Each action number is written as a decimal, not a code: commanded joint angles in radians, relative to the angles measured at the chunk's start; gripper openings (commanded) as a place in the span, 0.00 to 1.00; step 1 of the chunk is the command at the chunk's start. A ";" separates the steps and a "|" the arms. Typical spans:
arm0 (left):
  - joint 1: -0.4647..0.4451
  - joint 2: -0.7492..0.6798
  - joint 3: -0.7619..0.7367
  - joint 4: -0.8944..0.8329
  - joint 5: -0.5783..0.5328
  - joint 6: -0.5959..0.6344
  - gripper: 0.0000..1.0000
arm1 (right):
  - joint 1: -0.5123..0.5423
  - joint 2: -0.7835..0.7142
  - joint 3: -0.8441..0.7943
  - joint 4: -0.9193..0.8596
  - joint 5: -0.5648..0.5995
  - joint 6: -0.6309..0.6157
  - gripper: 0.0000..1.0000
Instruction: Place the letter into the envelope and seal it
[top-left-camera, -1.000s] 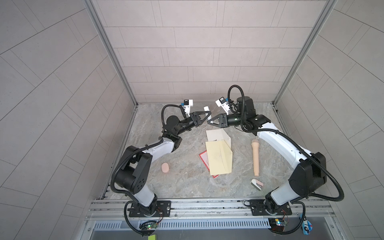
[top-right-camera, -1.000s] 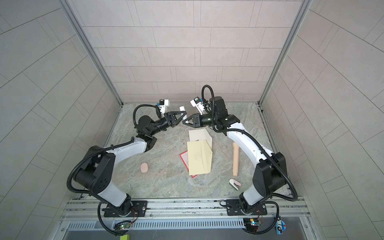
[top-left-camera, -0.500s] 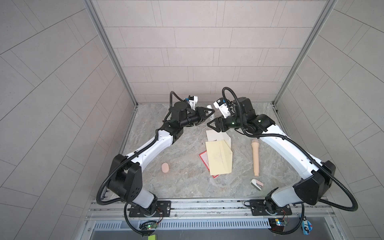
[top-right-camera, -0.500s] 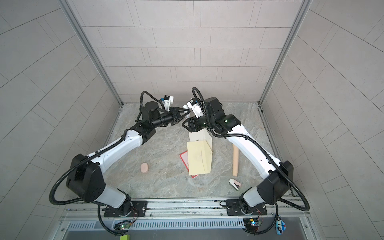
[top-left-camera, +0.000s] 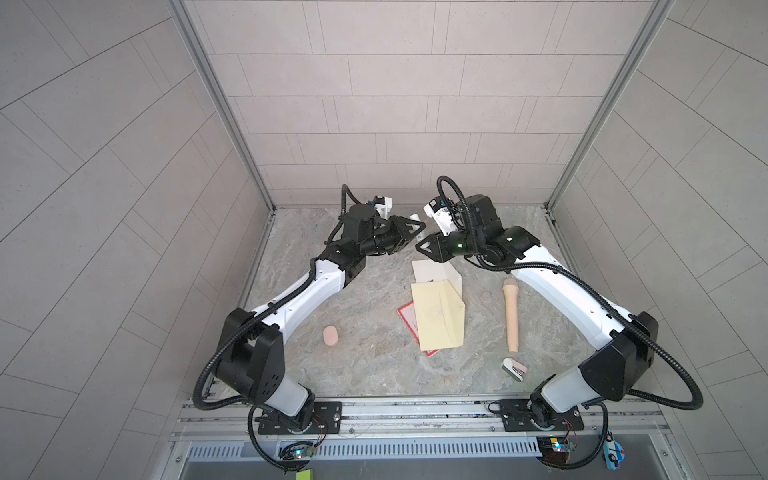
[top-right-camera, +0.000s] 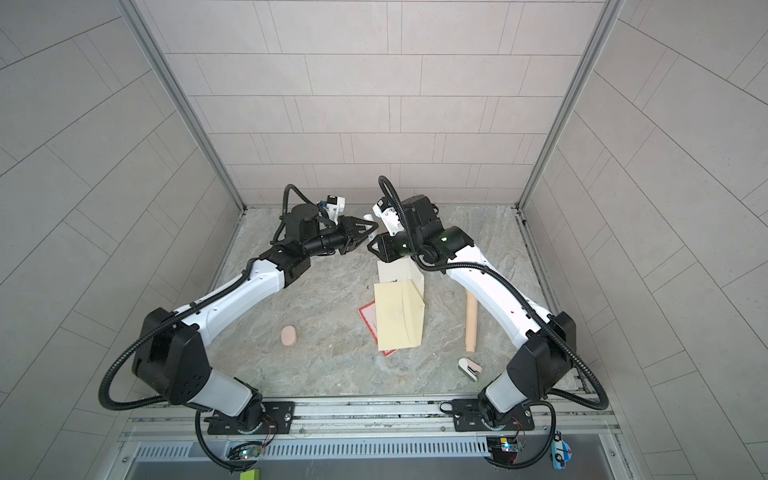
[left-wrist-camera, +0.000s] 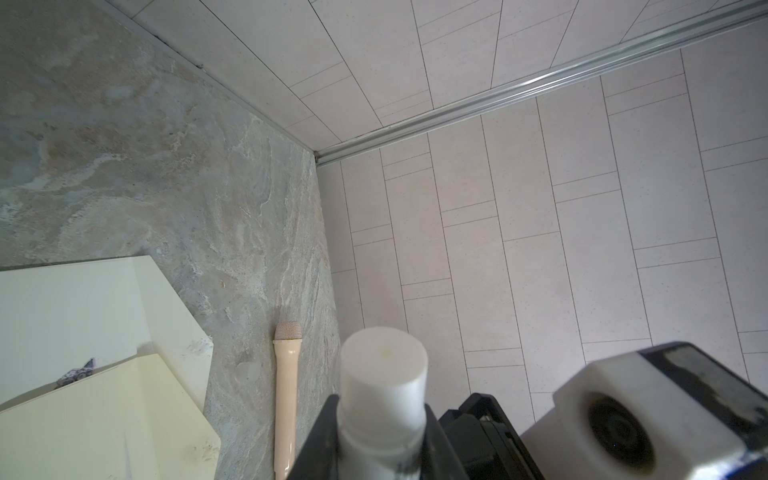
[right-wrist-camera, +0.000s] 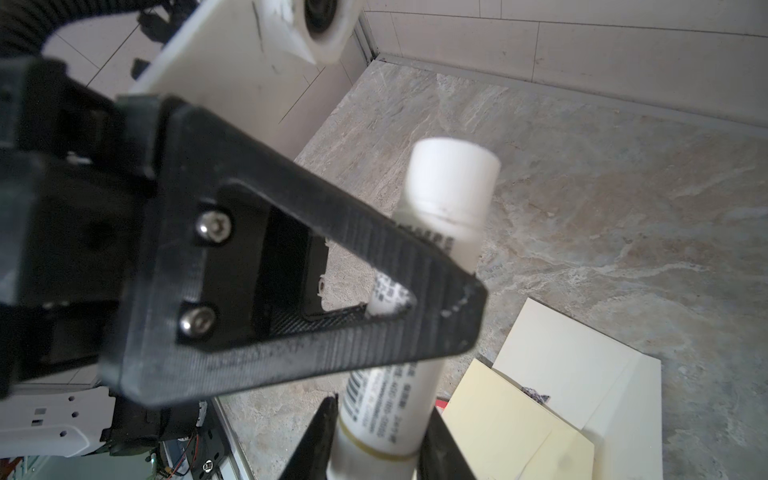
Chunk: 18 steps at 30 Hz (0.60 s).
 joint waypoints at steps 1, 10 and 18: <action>-0.016 -0.008 -0.002 0.050 0.050 -0.016 0.00 | 0.013 0.013 0.039 0.057 -0.035 -0.003 0.21; -0.008 -0.065 -0.109 0.231 0.237 0.165 0.00 | -0.115 -0.028 -0.132 0.383 -0.485 0.221 0.05; -0.002 -0.130 -0.269 0.692 0.415 0.134 0.00 | -0.146 -0.035 -0.220 0.474 -0.780 0.254 0.01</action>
